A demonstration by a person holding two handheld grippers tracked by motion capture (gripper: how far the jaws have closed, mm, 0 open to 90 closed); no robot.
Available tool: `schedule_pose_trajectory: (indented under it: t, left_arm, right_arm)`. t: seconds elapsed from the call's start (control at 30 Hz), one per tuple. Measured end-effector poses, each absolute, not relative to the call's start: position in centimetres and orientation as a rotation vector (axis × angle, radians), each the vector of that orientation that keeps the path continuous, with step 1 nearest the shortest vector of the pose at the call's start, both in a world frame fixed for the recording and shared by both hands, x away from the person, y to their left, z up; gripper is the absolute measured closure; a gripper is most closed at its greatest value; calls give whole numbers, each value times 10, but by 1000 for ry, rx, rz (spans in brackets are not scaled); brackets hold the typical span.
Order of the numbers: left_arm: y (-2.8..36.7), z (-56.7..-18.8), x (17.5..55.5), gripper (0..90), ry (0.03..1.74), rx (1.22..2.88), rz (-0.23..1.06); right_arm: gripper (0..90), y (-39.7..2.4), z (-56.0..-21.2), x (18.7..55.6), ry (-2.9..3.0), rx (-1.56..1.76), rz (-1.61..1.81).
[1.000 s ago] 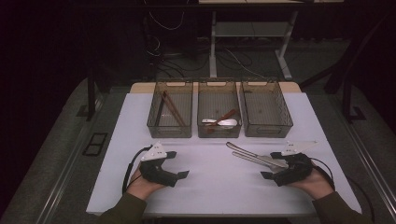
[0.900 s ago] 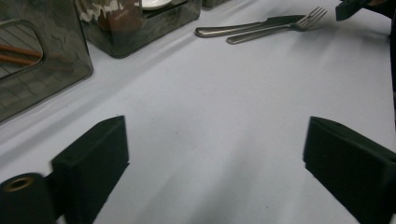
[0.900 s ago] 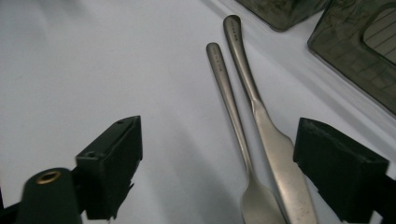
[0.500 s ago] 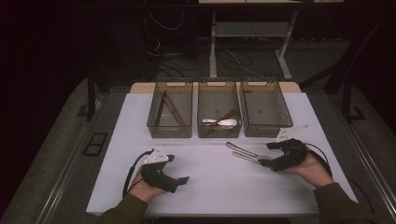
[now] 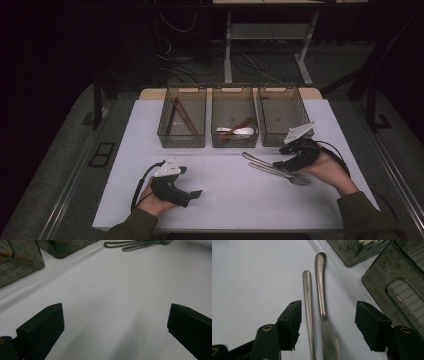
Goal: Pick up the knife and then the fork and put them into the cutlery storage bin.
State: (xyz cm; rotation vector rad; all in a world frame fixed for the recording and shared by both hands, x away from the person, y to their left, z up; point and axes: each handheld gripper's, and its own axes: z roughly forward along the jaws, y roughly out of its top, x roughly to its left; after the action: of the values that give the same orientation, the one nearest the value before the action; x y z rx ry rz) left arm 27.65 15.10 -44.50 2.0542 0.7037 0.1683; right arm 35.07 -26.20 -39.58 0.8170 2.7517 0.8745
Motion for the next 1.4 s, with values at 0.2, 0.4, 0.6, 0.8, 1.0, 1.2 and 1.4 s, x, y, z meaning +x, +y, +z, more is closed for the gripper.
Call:
schedule_pose_trajectory:
  t: [0.2,0.4,0.6,0.8,1.0,1.2,1.4]
  left_arm:
    - [150,-446,278,0,699,2060,145]
    - [149,-446,278,0,698,2061,133]
    - [149,-447,279,0,693,2066,126]
    - [148,-447,280,0,686,2063,117]
    - [148,-447,279,0,679,2067,114]
    - [147,-447,279,1,679,2071,112]
    - [147,-448,279,2,679,2078,110]
  right_arm:
    - [490,-252,-398,364,2805,770,758]
    - [582,-242,-401,374,2883,693,630]
    - [653,-227,-404,379,2948,630,507]
    - [683,-214,-409,384,3008,610,359]
    - [704,-206,-415,389,3056,580,290]
    - [752,-202,-419,390,3067,561,240]
    - [771,-200,-419,392,3078,569,211]
